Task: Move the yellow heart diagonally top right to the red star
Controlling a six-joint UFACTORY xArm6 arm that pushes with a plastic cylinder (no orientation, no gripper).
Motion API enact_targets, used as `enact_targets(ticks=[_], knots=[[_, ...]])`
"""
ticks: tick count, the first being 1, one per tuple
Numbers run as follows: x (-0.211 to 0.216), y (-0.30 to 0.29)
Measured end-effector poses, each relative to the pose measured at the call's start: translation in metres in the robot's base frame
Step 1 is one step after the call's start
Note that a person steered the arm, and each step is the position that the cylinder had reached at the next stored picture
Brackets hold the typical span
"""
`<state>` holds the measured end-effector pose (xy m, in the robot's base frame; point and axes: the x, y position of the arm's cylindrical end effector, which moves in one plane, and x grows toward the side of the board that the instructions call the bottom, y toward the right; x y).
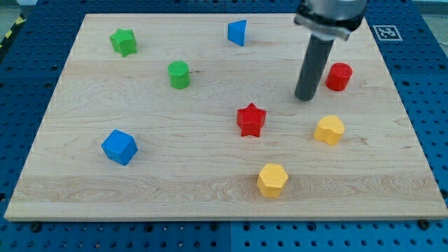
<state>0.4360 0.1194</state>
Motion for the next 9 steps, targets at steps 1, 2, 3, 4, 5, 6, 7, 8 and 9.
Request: enact_targets(ticks=[1, 2, 3, 4, 5, 6, 7, 8, 9], knots=[[0.041, -0.016], [0.050, -0.016], [0.068, -0.015], [0.077, -0.013], [0.074, 0.008], [0.065, 0.029], [0.069, 0.045], [0.092, 0.070], [0.087, 0.082]])
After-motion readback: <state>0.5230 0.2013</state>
